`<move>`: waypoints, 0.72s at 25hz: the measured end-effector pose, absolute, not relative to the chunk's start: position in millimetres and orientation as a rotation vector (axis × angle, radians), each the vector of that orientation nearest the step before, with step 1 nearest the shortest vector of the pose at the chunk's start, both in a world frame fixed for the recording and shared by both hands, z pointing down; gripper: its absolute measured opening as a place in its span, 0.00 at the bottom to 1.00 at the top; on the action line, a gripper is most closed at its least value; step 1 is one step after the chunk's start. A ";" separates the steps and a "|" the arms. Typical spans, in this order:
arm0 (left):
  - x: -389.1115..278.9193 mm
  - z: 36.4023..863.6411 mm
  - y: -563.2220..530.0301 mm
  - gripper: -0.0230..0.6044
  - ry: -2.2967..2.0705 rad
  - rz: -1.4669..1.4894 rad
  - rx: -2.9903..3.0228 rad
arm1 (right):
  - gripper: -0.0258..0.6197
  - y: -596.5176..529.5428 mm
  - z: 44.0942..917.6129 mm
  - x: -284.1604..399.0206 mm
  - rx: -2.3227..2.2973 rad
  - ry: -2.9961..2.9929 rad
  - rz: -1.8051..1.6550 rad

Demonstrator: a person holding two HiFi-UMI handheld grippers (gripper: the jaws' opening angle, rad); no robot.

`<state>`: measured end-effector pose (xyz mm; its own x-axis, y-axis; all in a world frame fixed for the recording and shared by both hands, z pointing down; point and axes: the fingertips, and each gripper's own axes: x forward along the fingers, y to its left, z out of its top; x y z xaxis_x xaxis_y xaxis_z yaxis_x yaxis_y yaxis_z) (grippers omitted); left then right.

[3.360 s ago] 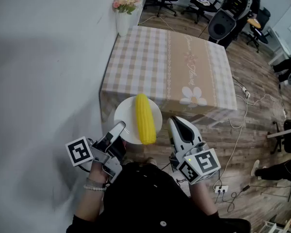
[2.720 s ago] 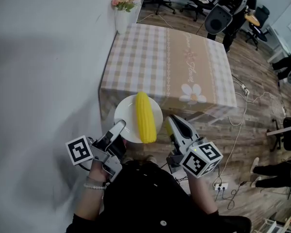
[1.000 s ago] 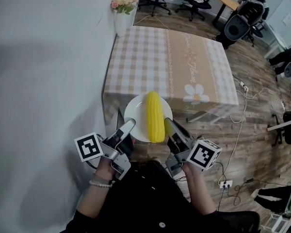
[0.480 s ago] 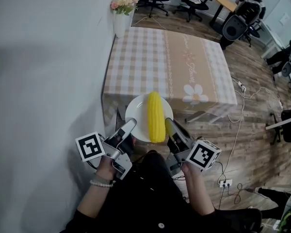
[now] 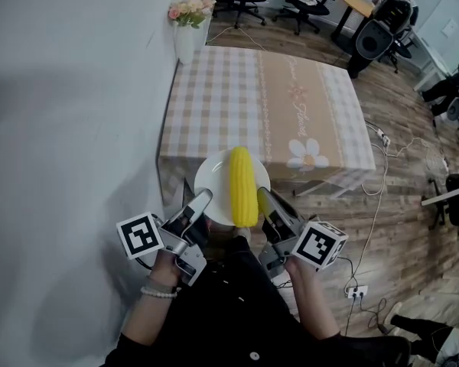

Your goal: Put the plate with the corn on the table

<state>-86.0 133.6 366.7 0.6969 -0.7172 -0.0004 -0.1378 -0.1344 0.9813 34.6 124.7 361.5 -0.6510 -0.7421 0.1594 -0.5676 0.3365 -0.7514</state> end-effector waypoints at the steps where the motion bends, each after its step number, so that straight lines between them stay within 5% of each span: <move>1: -83.7 366.2 130.3 0.10 -0.704 -0.581 1.657 | 0.18 120.8 361.2 36.9 -1.188 2.393 -1.210; 18: -45.3 366.6 52.0 0.10 -0.804 -0.603 1.650 | 0.18 31.3 363.8 74.2 -1.115 2.502 -1.251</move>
